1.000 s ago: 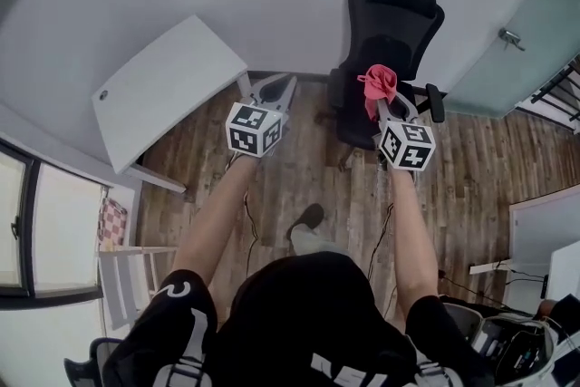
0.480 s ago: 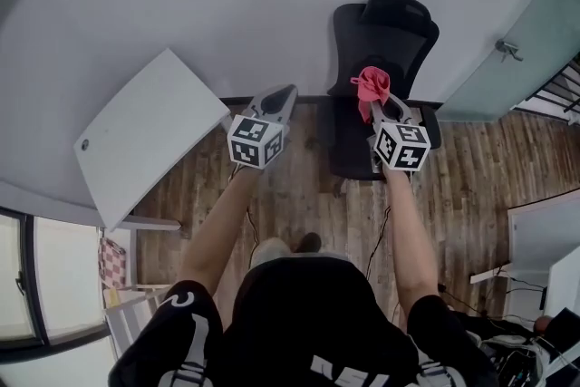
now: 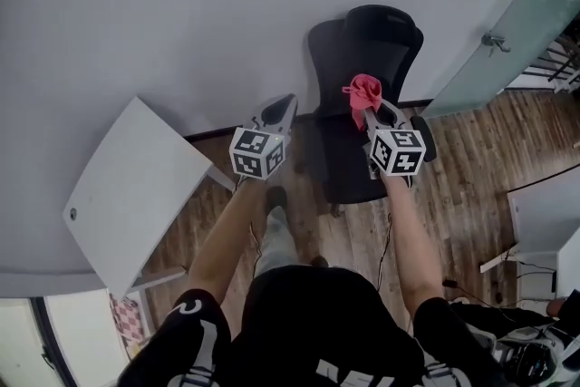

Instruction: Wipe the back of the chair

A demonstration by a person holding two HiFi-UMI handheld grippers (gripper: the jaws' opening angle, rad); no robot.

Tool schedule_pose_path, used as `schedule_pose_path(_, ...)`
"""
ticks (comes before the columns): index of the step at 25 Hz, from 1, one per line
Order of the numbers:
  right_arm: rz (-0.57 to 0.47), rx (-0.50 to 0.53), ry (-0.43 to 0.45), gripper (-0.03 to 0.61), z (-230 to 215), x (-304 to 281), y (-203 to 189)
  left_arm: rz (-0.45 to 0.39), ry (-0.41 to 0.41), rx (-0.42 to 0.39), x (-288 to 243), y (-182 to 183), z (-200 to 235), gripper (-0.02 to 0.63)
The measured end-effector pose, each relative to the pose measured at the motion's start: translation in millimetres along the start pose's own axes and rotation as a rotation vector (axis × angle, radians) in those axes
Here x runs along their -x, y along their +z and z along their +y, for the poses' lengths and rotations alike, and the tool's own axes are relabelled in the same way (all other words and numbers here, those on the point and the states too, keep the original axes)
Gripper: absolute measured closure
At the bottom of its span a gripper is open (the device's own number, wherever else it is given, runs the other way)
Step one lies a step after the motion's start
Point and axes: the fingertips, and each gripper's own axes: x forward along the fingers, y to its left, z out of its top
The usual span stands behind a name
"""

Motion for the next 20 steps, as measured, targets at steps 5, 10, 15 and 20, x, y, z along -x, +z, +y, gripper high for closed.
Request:
schedule_pose_path(5,-0.017,-0.008,-0.082,0.509,-31.1,-73.6,23.9,0.024,-0.115,-0.026,-88.8,8.5,48.3,0.588)
schedule_pose_path(10,0.002,-0.040,-0.160,0.509,-53.8,-133.1,43.2,0.065,-0.228,-0.010,-152.3,13.7,82.7,0.588)
schedule_pose_path(15,0.022,-0.076,-0.225,0.509,-80.7,-188.6,40.8,0.073,-0.292,-0.002,-202.8,14.2,119.0,0.588)
schedule_pose_path(20,0.030,-0.147,-0.266,0.509,-104.4,-223.6,17.9,0.101,-0.325,0.011,-230.1,-5.2,145.6,0.588)
